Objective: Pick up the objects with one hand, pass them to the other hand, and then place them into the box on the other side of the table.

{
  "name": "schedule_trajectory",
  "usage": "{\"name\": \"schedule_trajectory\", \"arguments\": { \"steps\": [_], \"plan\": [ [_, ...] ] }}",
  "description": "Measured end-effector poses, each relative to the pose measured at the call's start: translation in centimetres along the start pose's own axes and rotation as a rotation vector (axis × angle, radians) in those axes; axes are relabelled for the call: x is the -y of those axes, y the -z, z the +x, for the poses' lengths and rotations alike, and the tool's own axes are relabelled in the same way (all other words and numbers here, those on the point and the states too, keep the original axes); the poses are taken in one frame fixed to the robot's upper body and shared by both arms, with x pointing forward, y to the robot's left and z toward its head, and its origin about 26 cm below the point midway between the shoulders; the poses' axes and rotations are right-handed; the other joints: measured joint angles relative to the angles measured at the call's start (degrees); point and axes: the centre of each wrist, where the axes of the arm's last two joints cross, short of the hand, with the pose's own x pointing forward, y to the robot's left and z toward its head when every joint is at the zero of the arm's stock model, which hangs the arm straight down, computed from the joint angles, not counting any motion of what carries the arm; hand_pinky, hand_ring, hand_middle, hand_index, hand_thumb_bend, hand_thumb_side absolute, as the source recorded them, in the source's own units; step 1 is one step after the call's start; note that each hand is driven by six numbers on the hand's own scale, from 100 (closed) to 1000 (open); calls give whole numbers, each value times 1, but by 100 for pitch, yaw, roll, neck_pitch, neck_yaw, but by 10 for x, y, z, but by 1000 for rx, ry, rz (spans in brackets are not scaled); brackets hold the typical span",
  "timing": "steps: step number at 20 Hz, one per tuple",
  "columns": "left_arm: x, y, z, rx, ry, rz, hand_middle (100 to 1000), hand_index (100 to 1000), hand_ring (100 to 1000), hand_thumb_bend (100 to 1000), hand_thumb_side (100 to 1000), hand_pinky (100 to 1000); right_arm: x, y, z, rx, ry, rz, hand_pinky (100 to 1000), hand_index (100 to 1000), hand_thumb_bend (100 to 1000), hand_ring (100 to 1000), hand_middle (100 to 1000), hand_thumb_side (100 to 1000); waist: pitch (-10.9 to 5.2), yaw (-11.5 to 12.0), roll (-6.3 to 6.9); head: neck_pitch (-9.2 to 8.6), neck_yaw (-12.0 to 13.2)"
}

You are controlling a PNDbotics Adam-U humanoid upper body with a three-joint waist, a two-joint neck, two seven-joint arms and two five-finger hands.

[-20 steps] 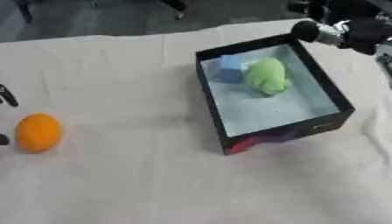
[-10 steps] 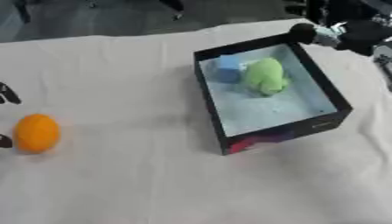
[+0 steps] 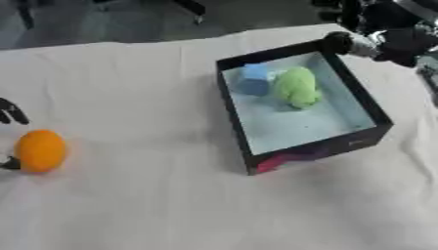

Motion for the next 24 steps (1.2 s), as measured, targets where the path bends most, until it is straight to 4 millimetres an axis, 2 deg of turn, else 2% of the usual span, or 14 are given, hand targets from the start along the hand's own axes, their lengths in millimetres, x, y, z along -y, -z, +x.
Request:
{"name": "schedule_trajectory", "arguments": {
  "steps": [4,7,9,10,11,12,13,17,23,24],
  "plan": [
    [5,11,1,-21,9,-10,827,806,892,629,145,892,-1,0,-1,-1,4,3,1000,1000,598,1000,1000,316,0,-3,0,-1,22],
    [10,18,2,-25,9,-21,825,793,890,574,140,892,-2,1,-1,-2,5,4,1000,1000,598,1000,1000,316,0,-7,0,-2,42],
    [12,21,3,-23,6,-25,816,713,885,467,130,888,-2,1,-2,-2,9,6,1000,1000,597,1000,1000,316,0,-10,0,-2,47],
    [13,22,3,-22,5,-27,814,701,884,454,128,887,-2,1,-2,-2,9,7,1000,1000,597,1000,1000,316,0,-10,0,-2,48],
    [14,23,4,-21,4,-27,787,585,856,305,100,876,-2,1,-2,-2,9,8,1000,1000,596,1000,1000,316,0,-10,0,-2,49],
    [15,24,4,-20,2,-26,763,520,832,227,100,869,-2,1,-2,-2,9,8,1000,1000,597,1000,1000,316,0,-10,0,-2,49],
    [15,24,4,-18,1,-23,741,508,811,204,100,862,-2,1,-2,-2,9,9,1000,1000,597,1000,1000,316,0,-9,0,-2,49],
    [13,14,11,23,-6,18,678,461,742,210,100,837,-2,1,-2,-1,10,9,1000,1000,597,1000,1000,314,0,-2,0,-2,48],
    [-2,-21,20,95,-22,102,671,459,737,211,100,838,-2,1,-2,2,19,7,1000,1000,597,1000,1000,314,0,9,0,-1,44],
    [-3,-24,21,100,-23,109,631,447,694,191,100,830,-2,1,-2,3,21,7,1000,1000,595,1000,1000,311,0,15,0,-1,42]
  ]
}}
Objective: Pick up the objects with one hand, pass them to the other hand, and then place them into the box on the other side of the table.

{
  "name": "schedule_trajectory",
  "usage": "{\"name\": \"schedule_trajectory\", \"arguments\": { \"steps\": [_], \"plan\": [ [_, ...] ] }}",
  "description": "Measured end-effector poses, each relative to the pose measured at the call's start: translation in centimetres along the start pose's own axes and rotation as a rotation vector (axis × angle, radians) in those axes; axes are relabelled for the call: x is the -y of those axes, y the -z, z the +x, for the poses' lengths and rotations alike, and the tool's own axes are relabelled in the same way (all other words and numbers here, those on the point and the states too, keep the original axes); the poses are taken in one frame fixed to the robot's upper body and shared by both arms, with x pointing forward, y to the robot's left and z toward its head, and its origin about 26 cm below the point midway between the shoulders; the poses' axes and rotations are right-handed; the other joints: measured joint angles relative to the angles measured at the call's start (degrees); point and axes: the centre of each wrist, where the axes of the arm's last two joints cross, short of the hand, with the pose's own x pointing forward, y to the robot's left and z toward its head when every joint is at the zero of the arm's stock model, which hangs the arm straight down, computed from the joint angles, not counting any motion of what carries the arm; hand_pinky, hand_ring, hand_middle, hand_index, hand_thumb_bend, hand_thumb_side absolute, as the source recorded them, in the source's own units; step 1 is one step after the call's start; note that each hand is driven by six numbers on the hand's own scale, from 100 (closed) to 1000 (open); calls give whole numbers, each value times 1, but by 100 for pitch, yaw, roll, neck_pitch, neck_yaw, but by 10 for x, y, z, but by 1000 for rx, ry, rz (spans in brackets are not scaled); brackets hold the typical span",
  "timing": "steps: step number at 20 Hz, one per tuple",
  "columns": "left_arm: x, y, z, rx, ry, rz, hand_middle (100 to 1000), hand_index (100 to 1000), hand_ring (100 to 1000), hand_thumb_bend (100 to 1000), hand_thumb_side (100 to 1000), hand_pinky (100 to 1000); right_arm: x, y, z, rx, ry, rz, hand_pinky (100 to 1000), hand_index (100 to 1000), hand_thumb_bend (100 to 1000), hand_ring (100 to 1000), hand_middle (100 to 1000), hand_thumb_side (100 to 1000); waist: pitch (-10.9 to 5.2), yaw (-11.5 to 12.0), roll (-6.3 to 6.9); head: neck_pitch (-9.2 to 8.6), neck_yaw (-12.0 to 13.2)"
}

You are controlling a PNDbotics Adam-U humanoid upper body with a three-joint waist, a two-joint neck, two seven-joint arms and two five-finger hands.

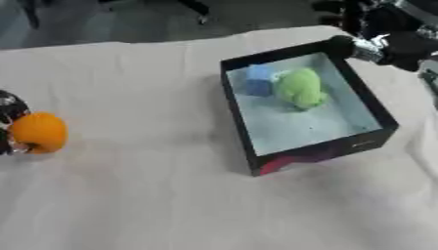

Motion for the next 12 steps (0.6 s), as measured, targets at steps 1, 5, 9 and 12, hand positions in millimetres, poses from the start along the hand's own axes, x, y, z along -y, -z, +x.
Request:
{"name": "schedule_trajectory", "arguments": {
  "steps": [1,5,9,12],
  "plan": [
    [-3,-4,3,14,-2,14,627,446,689,187,100,829,0,0,1,4,2,0,1000,1000,595,1000,1000,311,0,26,0,0,-8],
    [-21,-26,12,111,-11,124,597,435,649,159,100,824,0,6,10,41,13,3,1000,1000,594,1000,1000,309,0,62,-2,1,-48],
    [-27,-46,24,212,-21,222,579,429,625,142,100,822,0,12,19,76,23,10,1000,1000,590,1000,1000,308,0,63,-2,1,-74],
    [-25,-59,33,266,-45,275,565,423,610,124,100,825,0,20,28,105,17,27,1000,1000,596,1000,1000,304,0,71,-2,0,-101]
  ]
}}
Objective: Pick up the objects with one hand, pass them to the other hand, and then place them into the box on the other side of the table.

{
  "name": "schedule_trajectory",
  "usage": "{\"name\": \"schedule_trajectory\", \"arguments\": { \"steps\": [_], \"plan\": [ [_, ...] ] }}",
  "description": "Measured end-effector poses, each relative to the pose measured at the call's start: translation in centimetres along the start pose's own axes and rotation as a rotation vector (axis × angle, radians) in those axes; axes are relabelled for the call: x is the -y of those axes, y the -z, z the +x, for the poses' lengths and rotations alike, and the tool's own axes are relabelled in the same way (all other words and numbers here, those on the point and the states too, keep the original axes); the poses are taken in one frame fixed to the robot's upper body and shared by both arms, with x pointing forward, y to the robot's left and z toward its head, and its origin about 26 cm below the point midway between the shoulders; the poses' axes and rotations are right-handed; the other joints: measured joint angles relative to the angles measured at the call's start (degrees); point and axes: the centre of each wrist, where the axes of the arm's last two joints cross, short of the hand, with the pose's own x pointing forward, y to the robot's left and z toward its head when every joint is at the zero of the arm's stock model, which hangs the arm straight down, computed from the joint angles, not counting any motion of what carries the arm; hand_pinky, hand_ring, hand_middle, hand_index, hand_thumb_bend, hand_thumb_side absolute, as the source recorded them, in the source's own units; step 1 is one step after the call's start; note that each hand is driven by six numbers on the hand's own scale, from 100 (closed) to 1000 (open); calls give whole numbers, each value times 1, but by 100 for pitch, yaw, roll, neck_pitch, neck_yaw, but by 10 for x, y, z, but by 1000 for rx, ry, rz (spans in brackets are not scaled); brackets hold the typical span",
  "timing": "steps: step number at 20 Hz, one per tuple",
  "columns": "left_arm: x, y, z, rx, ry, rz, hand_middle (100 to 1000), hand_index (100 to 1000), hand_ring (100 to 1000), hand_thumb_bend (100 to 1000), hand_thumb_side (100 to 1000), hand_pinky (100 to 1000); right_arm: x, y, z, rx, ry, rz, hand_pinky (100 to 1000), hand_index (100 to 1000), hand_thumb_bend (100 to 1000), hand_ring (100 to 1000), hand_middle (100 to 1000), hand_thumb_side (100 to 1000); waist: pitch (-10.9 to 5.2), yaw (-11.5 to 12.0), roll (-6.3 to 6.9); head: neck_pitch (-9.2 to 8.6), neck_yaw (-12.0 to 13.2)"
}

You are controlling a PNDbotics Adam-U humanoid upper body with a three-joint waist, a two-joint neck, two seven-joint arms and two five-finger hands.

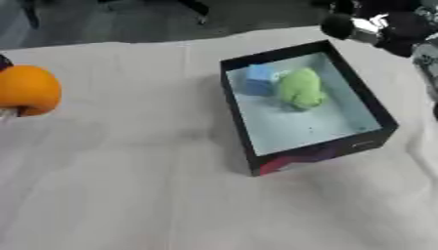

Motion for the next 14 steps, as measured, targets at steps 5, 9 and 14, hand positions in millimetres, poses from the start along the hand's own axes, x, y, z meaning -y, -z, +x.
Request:
{"name": "schedule_trajectory", "arguments": {
  "steps": [5,9,14],
  "plan": [
    [2,-11,16,61,-71,82,558,420,602,110,100,828,-9,24,13,55,-27,80,1000,1000,606,1000,1000,308,0,16,-1,0,-83],
    [8,-12,27,98,-115,146,553,416,597,103,100,830,-19,39,16,82,-44,151,1000,1000,605,1000,1000,309,0,23,-5,0,-133],
    [18,-9,38,152,-145,224,549,413,592,100,100,830,-29,52,18,116,-51,205,1000,1000,604,1000,1000,310,0,25,-49,0,-183]
  ]
}}
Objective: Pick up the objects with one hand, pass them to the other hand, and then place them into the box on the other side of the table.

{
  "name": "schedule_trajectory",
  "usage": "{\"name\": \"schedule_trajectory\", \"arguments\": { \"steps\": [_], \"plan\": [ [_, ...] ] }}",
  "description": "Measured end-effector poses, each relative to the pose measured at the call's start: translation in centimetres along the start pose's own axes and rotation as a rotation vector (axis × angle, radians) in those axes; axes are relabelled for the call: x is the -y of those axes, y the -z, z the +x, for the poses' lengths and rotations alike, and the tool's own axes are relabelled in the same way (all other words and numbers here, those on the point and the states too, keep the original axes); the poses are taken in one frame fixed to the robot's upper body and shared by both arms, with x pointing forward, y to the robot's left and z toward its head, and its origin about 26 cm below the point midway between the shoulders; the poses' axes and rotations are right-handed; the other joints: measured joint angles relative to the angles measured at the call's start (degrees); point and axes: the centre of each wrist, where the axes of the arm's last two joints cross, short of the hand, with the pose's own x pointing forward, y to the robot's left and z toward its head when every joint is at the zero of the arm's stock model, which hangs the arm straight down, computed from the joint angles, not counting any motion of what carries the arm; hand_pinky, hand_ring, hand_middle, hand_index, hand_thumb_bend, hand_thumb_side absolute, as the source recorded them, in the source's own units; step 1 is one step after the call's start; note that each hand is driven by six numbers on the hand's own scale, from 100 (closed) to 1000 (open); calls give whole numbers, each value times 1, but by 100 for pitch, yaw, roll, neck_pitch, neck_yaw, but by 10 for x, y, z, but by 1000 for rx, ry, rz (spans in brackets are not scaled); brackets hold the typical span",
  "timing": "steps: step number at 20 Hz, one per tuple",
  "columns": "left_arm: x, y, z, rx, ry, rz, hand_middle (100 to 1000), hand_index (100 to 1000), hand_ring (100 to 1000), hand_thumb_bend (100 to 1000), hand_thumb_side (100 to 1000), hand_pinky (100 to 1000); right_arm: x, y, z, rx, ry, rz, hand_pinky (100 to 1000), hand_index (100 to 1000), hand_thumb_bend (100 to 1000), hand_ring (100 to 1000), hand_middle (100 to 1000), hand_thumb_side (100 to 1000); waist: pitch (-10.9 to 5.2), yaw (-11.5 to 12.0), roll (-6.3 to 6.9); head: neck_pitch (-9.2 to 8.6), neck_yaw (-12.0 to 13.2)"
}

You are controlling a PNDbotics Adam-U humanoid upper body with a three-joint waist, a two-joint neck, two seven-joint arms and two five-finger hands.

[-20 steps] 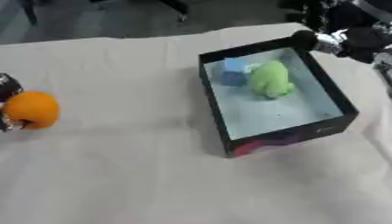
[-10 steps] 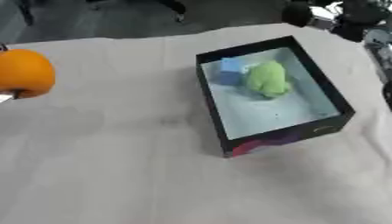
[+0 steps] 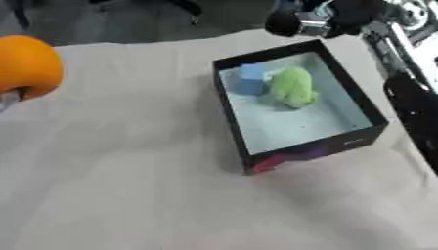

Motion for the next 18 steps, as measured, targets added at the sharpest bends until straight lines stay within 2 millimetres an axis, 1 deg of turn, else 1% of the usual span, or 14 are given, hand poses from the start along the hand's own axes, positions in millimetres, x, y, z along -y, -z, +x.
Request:
{"name": "schedule_trajectory", "arguments": {
  "steps": [4,5,6,12,18],
  "plan": [
    [15,6,8,50,-18,41,547,413,591,100,100,833,-6,9,-1,19,0,37,1000,1000,604,1000,1000,311,0,-1,-18,0,-21],
    [18,7,10,64,-24,49,547,412,590,156,100,833,-7,11,-1,22,1,44,1000,1000,615,1000,1000,302,0,-3,-18,0,-24],
    [22,9,12,78,-32,55,547,412,590,100,100,833,-8,12,-1,24,1,52,1000,1000,604,1000,1000,312,0,-5,-18,0,-29],
    [46,19,22,147,-72,94,548,412,592,100,100,836,-15,22,-2,40,2,96,1000,1000,605,1000,1000,314,0,-36,-29,3,-134],
    [60,25,31,207,-96,133,548,412,592,100,100,838,-23,33,-4,53,-8,148,1000,1000,605,1000,1000,313,0,-40,-38,13,-368]
  ]
}}
